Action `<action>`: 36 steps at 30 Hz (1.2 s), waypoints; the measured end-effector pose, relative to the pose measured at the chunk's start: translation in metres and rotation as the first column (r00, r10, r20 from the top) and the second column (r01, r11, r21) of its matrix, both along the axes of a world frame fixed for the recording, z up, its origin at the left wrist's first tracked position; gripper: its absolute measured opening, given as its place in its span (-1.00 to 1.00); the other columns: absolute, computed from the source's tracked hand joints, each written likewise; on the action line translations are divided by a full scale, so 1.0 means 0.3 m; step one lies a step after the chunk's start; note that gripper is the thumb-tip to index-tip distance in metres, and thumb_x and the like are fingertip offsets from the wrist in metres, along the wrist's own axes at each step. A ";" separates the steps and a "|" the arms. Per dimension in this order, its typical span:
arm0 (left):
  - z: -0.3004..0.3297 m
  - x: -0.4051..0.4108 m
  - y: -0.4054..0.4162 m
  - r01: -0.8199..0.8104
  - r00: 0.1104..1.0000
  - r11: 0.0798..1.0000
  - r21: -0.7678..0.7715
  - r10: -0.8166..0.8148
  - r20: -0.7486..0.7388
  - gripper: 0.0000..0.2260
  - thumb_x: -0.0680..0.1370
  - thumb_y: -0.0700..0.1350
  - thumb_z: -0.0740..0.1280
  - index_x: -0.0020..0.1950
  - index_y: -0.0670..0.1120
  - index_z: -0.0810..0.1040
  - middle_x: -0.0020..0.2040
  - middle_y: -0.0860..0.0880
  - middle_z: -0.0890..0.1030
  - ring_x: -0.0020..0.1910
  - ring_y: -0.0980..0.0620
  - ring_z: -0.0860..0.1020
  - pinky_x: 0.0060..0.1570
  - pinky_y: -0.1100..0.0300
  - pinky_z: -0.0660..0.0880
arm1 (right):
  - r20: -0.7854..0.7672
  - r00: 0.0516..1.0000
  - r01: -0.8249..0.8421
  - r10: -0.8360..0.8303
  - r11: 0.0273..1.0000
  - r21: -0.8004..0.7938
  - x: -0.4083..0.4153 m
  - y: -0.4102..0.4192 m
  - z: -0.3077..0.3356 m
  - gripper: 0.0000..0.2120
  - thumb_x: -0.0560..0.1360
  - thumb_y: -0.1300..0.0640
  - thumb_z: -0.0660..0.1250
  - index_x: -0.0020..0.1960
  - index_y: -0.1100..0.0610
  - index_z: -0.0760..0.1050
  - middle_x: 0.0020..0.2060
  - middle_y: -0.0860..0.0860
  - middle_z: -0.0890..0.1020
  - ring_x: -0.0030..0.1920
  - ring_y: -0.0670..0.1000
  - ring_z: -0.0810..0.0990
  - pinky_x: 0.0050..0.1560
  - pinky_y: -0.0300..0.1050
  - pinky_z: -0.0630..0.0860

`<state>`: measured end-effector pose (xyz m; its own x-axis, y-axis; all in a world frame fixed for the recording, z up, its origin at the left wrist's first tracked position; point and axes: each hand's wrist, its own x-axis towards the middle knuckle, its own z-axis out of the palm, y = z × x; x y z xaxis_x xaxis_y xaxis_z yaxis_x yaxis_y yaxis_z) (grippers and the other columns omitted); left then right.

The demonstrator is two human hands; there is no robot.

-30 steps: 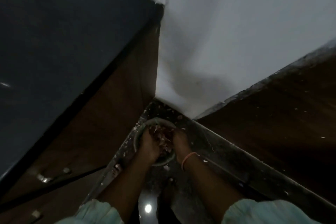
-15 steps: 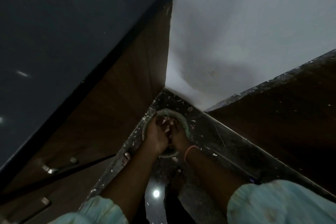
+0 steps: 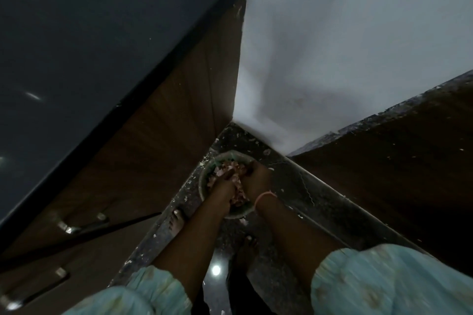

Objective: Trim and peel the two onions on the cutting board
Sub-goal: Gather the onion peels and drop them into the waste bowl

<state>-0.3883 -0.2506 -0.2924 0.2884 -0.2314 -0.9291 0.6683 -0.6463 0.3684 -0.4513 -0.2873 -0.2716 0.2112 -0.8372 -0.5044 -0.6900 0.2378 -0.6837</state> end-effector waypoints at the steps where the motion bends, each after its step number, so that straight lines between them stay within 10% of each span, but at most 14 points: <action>1: -0.016 -0.006 -0.001 0.033 0.999 0.999 -0.016 -0.032 0.012 -0.63 0.72 -0.16 0.02 0.47 -0.31 0.32 0.42 -0.25 0.42 0.38 -0.20 0.40 0.18 0.17 0.45 | -0.021 1.000 -0.019 0.020 0.999 0.033 -0.004 -0.001 -0.002 -0.75 0.52 0.22 0.36 0.19 0.25 0.57 0.11 0.19 0.63 0.15 0.12 0.57 0.05 -0.42 0.30; 6: 0.062 0.007 0.021 0.014 0.984 0.997 -0.074 0.000 0.180 -0.71 0.64 -0.10 0.26 0.26 -0.25 0.55 0.11 -0.12 0.59 0.09 -0.07 0.58 -0.12 0.28 0.52 | -0.088 0.996 0.018 -0.024 0.998 -0.059 -0.017 -0.008 0.020 -0.80 0.56 0.18 0.29 0.10 0.24 0.61 0.04 0.19 0.66 0.09 0.14 0.60 -0.08 -0.36 0.27; 11: 0.107 0.010 -0.005 0.057 0.985 0.981 -0.185 -0.026 0.168 -0.52 0.53 0.02 0.22 0.38 -0.20 0.47 0.31 -0.23 0.55 0.28 -0.24 0.54 0.32 -0.15 0.46 | -0.052 0.996 -0.071 0.067 0.996 -0.061 -0.004 -0.012 0.108 -0.75 0.61 0.22 0.20 0.15 0.30 0.58 0.10 0.25 0.63 0.14 0.17 0.58 0.08 -0.23 0.35; 17: 0.505 0.046 -0.027 0.165 0.959 0.910 -0.381 -0.058 0.278 -0.82 0.56 -0.23 0.37 -0.18 -0.01 0.67 -0.27 0.07 0.68 -0.20 0.08 0.66 -0.12 0.30 0.60 | 0.285 0.949 0.197 -0.132 0.957 -0.213 0.045 -0.044 0.382 -0.76 0.46 0.41 0.30 0.10 0.21 0.52 -0.01 0.01 0.53 0.11 0.09 0.51 0.09 -0.37 0.39; 24: 1.018 0.363 0.132 0.176 0.897 0.797 -0.577 0.112 0.428 -0.77 0.57 0.01 0.40 -0.08 -0.15 0.63 -0.05 -0.14 0.70 0.01 -0.12 0.67 0.08 0.00 0.60 | 0.449 0.893 0.193 0.015 0.890 -0.413 0.363 -0.031 0.786 -0.75 0.49 0.29 0.31 0.10 0.04 0.49 0.07 -0.01 0.53 0.04 0.00 0.54 0.07 -0.10 0.53; 28: 1.201 0.665 0.376 0.163 0.695 0.805 -0.571 0.317 0.645 -0.85 0.60 -0.07 0.36 -0.04 -0.14 0.64 -0.14 -0.01 0.69 -0.14 0.17 0.64 -0.13 0.33 0.54 | 0.422 0.849 -0.108 0.319 0.885 -0.453 0.701 0.138 0.953 -0.74 0.48 0.24 0.34 0.04 -0.09 0.46 0.06 -0.03 0.54 0.06 0.00 0.55 0.17 0.07 0.53; 33: 1.215 1.010 0.807 -0.033 0.334 0.935 -0.353 0.343 0.878 -0.93 0.55 -0.10 0.41 0.01 -0.05 0.65 -0.07 0.08 0.68 -0.14 0.15 0.62 -0.11 0.27 0.53 | 0.368 0.614 -0.477 0.698 0.700 -0.532 1.017 0.428 1.065 -0.71 0.45 0.35 0.33 -0.01 -0.03 0.50 0.01 0.01 0.54 -0.04 -0.08 0.55 -0.02 -0.38 0.46; 36: 1.153 1.146 1.051 -0.225 0.219 0.960 -0.168 0.217 0.951 -0.80 0.52 -0.06 0.44 0.14 -0.02 0.63 0.07 0.05 0.62 -0.12 0.16 0.59 -0.11 0.28 0.47 | 0.230 0.502 -0.656 0.834 0.540 -0.527 1.180 0.560 1.050 -0.76 0.47 0.24 0.36 0.12 0.06 0.51 0.04 0.02 0.51 -0.02 0.01 0.54 0.06 -0.07 0.53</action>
